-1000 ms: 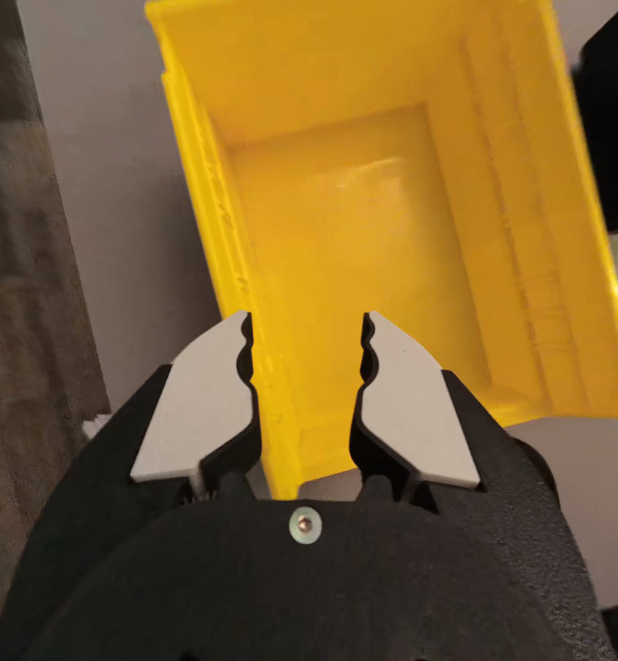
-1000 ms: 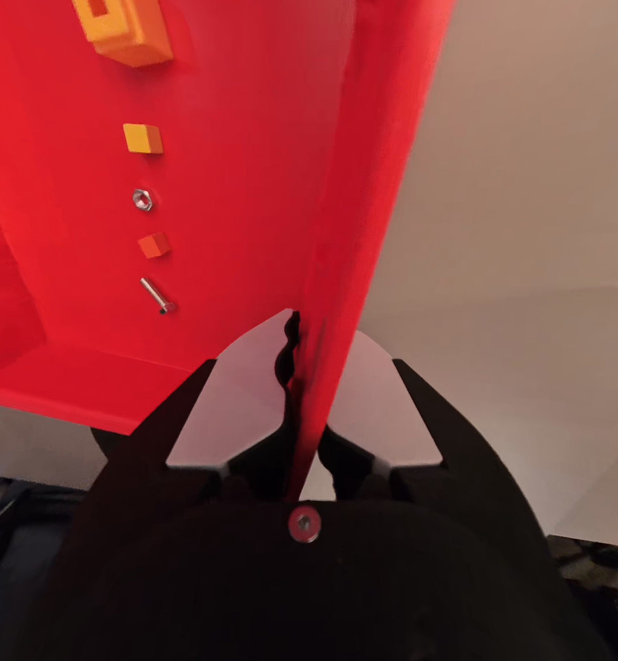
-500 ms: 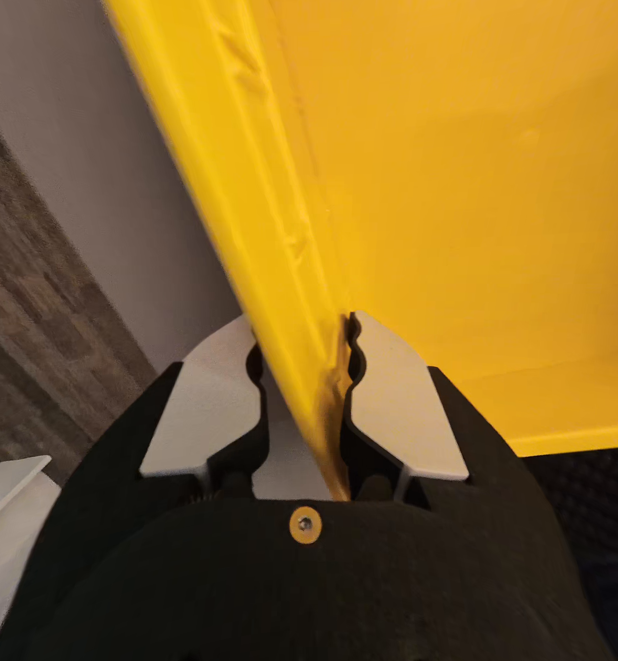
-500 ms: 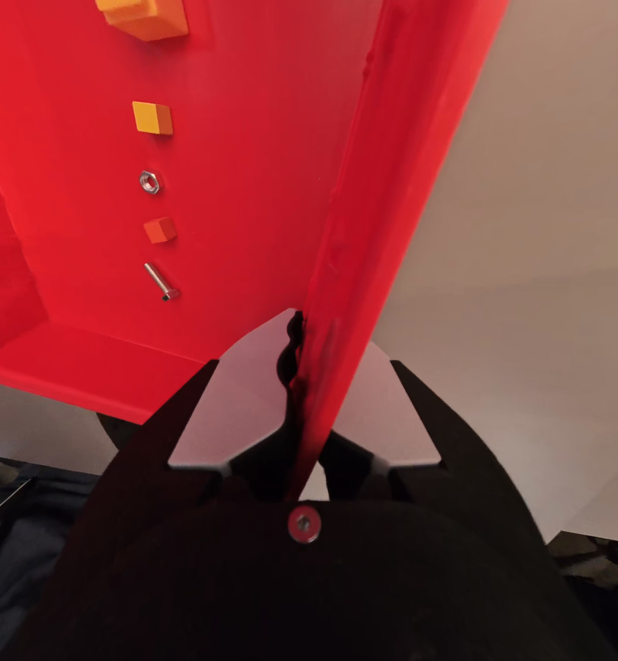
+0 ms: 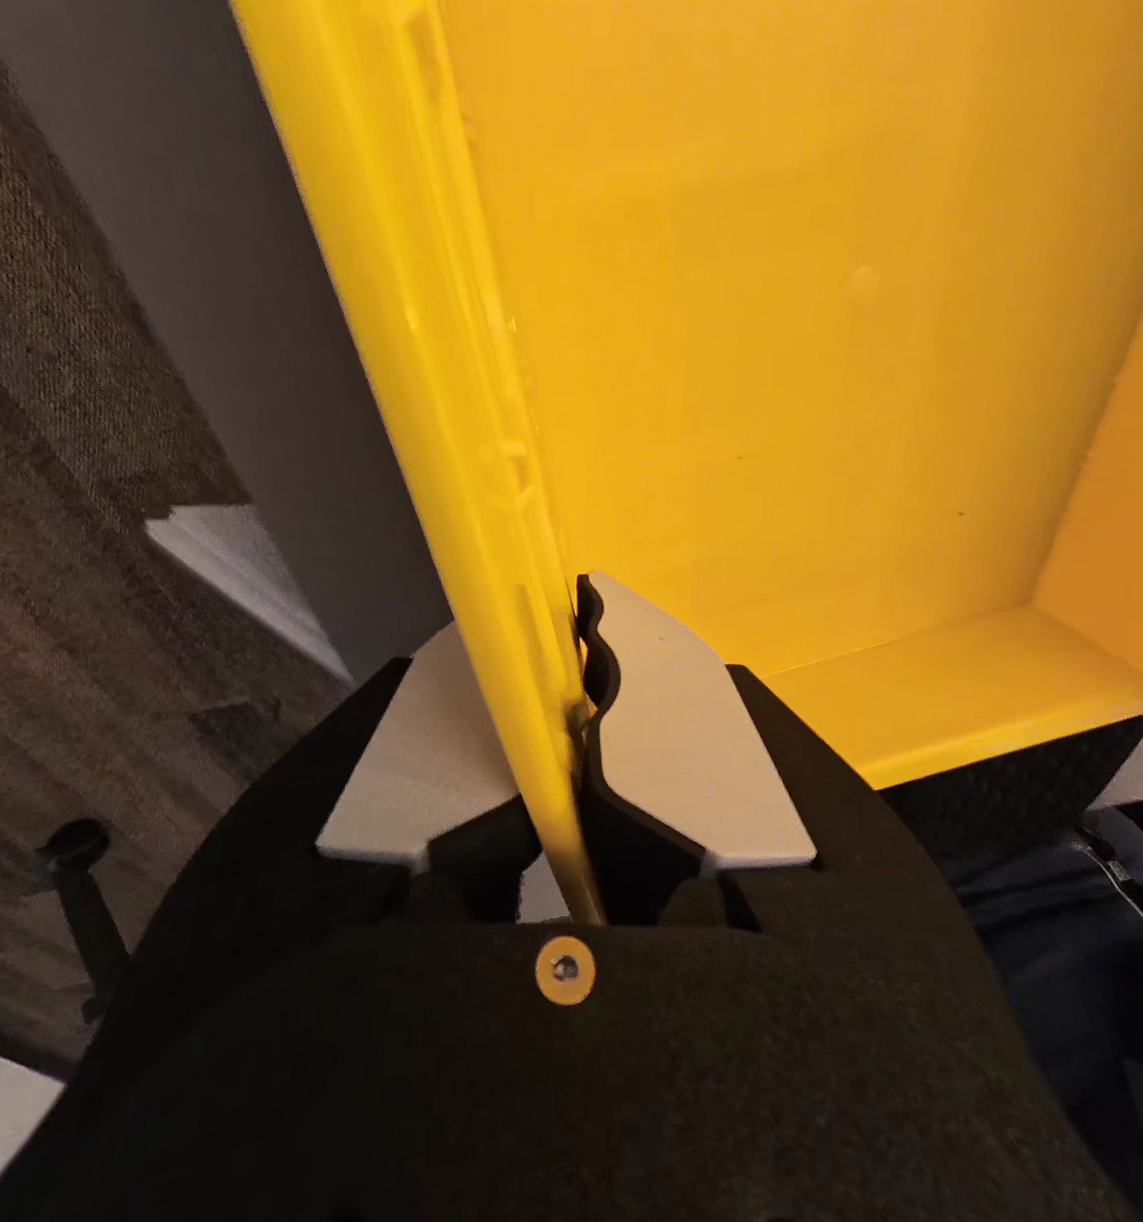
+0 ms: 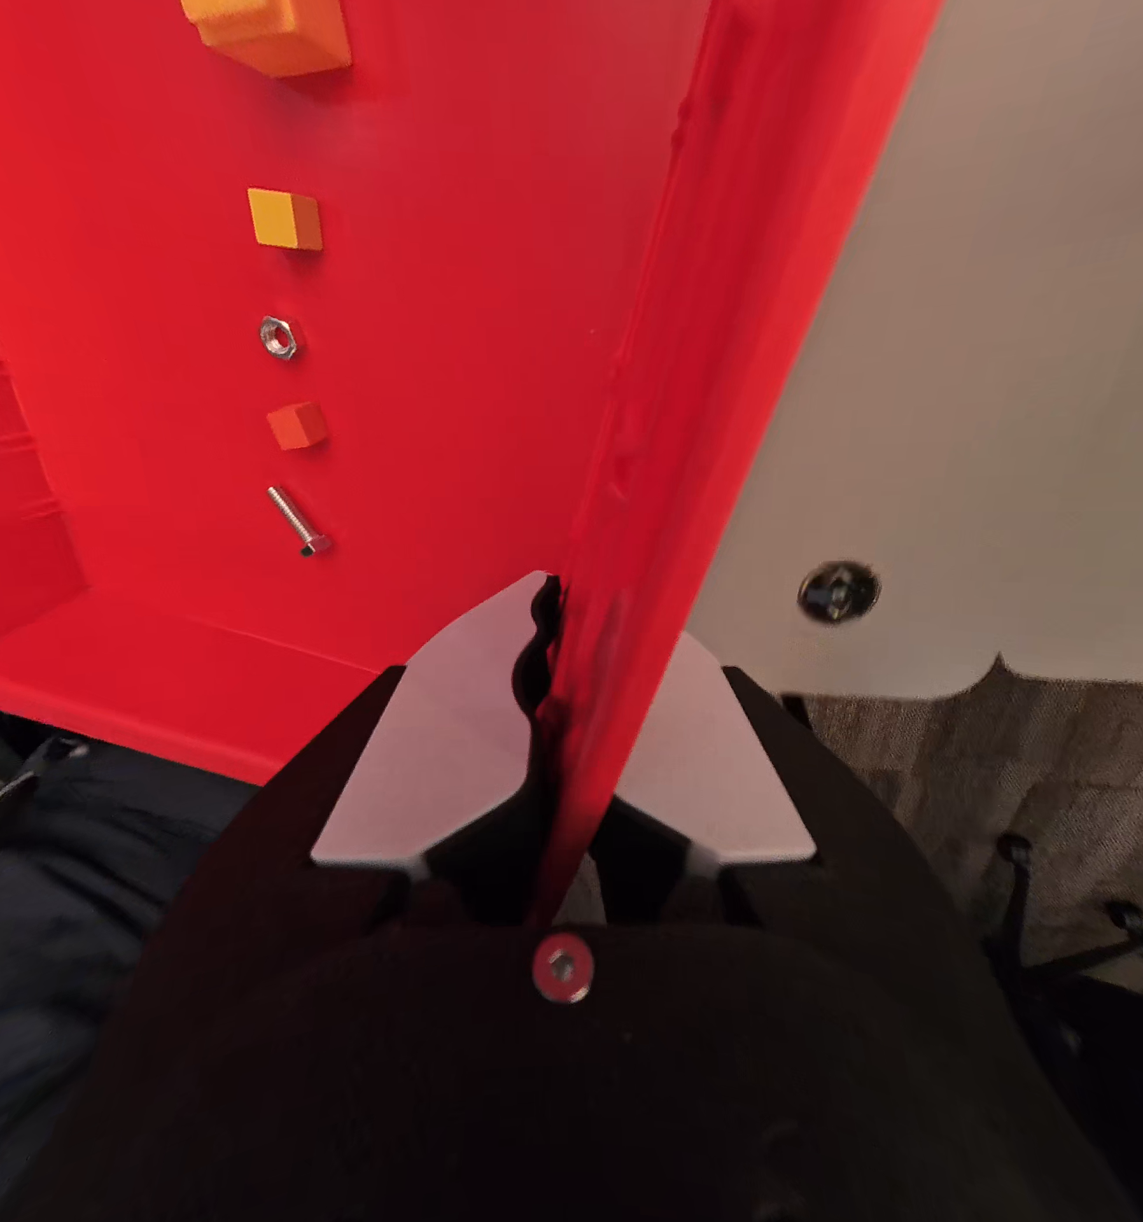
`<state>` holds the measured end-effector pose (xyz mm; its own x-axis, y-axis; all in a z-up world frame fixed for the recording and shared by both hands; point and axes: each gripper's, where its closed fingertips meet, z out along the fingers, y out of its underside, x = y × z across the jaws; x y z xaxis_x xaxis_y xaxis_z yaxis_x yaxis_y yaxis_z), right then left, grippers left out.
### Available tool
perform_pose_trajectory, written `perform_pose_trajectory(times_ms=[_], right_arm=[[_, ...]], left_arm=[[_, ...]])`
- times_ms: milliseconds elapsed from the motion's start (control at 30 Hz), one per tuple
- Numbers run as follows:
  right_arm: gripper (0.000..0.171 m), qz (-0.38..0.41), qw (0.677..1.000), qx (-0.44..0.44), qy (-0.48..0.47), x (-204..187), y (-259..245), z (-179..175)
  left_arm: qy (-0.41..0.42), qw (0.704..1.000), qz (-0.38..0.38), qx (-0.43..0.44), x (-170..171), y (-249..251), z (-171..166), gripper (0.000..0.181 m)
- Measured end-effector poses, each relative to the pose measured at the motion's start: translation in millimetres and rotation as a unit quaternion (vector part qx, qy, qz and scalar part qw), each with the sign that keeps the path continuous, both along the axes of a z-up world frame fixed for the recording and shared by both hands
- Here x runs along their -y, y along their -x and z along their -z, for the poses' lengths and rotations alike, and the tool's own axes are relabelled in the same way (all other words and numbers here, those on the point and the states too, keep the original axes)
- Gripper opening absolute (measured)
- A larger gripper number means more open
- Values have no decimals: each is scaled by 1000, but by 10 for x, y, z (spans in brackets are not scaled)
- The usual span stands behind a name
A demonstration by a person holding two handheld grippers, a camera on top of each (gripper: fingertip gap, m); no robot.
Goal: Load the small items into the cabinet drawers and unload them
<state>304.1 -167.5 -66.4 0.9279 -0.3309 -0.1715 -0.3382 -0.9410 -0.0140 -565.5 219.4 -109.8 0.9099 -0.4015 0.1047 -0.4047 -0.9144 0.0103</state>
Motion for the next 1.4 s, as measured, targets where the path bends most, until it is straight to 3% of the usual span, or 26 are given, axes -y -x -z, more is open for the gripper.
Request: perform_pose_trajectory(times_ms=[167,333,600,833,1033,1233,1400], right_arm=[[5,-50,998,6,28,476,545,-123],[5,-167,984,-14,59,450,1455,-106],[5,-383,923,-27,21,-655,3497,-17],[4,-485,873,-57,-10,-1608,5225,22],[4,-468,881,-59,-18,-2404,5973,75],[4,-389,920,-29,-26,-3205,6270,297],[4,-308,950,-45,-21,-3532,6415,583]], left_arm=[[-14,998,-45,29,315,568,-253,4],[-37,994,-97,21,632,1243,-591,4],[-40,985,-168,-29,1114,2095,-981,4],[-44,976,-207,-41,1351,2536,-1149,4],[-41,971,-227,-56,1468,2832,-1142,4],[-27,968,-234,-83,1524,3030,-1099,4],[-21,970,-224,-90,1483,3056,-1071,4]])
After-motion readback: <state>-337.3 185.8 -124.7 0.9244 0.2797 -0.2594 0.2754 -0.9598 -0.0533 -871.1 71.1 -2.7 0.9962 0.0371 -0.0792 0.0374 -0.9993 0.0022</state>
